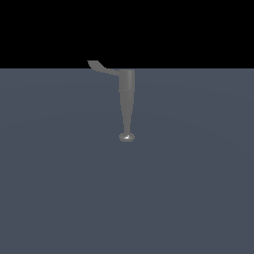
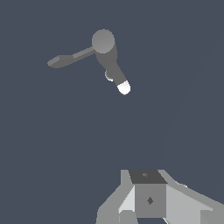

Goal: Turn on the faucet by rotating a designated handle.

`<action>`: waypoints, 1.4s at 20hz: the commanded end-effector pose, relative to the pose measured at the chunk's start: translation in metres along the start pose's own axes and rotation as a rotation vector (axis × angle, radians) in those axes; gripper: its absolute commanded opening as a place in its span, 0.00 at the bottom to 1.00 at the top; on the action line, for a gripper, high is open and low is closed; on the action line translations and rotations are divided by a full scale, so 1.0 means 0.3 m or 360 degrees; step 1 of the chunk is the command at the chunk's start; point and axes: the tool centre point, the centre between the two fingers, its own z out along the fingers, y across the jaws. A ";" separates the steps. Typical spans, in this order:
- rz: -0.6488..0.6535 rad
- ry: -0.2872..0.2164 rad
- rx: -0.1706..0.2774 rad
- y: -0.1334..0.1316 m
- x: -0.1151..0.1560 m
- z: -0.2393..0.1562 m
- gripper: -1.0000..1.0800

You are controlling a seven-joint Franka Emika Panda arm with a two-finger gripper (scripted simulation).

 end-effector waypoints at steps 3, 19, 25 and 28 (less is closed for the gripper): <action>0.0185 -0.0014 0.0014 -0.053 0.080 0.031 0.00; 0.0844 -0.0023 0.0003 -0.242 0.349 0.205 0.00; 0.1088 -0.0001 -0.0017 -0.312 0.438 0.292 0.00; 0.1208 0.0015 -0.0027 -0.348 0.480 0.340 0.00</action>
